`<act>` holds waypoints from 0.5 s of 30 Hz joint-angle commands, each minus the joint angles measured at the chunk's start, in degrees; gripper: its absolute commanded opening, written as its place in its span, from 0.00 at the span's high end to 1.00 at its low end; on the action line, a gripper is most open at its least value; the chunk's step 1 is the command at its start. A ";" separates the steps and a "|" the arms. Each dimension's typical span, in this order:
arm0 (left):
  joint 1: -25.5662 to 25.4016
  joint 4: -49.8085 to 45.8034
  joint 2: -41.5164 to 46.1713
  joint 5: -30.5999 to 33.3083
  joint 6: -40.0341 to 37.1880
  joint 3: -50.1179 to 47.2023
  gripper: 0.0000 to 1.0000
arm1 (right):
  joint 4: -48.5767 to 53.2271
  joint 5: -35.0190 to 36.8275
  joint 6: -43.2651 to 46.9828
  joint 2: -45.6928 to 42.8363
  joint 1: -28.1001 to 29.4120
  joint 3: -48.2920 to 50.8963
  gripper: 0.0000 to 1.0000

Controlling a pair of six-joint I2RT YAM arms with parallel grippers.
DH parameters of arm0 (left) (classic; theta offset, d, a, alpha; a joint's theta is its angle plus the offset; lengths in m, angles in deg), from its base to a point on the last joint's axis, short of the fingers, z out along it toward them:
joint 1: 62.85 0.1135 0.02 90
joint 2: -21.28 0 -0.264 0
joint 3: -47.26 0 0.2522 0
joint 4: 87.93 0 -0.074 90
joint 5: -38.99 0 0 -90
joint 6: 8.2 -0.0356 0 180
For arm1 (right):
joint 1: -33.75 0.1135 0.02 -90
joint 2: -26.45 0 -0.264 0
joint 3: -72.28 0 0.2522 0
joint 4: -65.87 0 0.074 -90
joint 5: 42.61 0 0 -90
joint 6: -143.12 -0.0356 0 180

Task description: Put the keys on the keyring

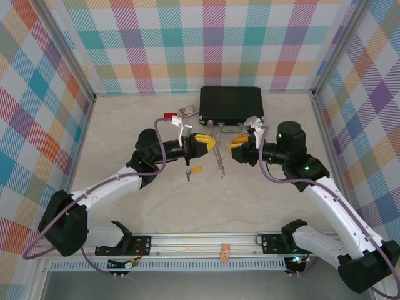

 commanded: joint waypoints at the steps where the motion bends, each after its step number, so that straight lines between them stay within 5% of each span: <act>1: -1.72 4.93 3.84 10.21 -6.77 -1.98 1.00 | -5.37 4.83 -3.17 -1.02 -0.18 1.68 0.64; 10: -8.53 5.13 7.72 29.01 -20.41 -5.36 1.00 | -8.42 1.44 -6.34 1.18 -0.18 2.58 0.63; 15: -10.31 4.58 8.44 33.72 -24.00 -5.88 1.00 | -9.02 0.87 -7.14 1.42 -0.18 2.76 0.62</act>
